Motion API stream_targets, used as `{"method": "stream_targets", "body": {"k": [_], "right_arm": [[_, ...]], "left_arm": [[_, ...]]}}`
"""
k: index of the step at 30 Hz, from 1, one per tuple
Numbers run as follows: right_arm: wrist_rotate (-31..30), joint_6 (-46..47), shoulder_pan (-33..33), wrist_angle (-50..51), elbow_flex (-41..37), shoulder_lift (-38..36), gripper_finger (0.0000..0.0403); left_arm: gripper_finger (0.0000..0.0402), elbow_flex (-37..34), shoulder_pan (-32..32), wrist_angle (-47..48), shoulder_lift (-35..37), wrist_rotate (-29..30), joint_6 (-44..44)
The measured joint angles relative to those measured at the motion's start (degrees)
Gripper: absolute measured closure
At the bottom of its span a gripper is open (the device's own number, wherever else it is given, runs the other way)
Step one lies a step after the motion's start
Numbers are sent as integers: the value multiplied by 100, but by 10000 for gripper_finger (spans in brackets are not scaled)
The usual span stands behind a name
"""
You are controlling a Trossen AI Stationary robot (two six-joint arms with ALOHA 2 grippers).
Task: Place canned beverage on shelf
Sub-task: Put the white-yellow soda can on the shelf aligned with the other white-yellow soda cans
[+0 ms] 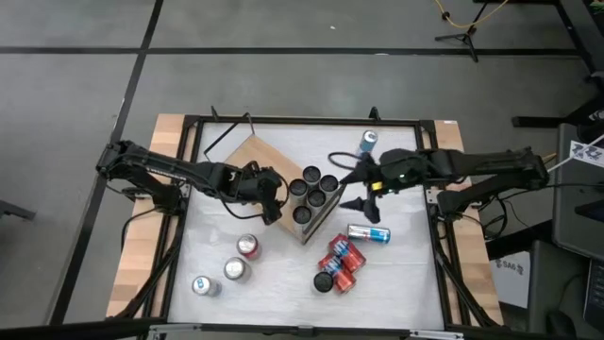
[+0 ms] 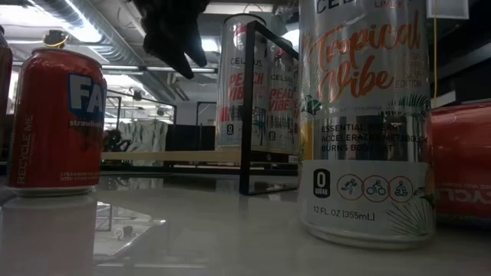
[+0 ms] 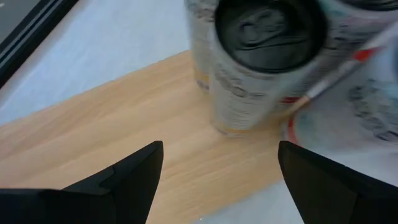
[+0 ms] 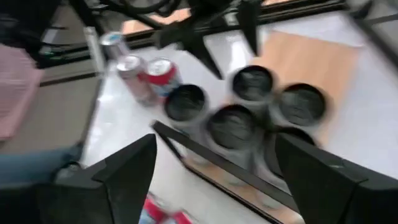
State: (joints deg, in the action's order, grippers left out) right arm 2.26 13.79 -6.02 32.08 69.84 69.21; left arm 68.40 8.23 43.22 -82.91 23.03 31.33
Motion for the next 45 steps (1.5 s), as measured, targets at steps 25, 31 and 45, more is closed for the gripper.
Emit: {"method": "stream_targets", "body": {"k": [25,31,45], "right_arm": [[-1453,1658,-2327,-1510,245,1174,79],[-2327,1663,-3007,-1914,247,1554,79],[-3176,1776,-3771,-2213,249,2594,79]], "left_arm": [[89,0,705,-55,4,550,-2],[89,0,899,-111,4,603,2],[89,0,1200,-684,4,787,7]]}}
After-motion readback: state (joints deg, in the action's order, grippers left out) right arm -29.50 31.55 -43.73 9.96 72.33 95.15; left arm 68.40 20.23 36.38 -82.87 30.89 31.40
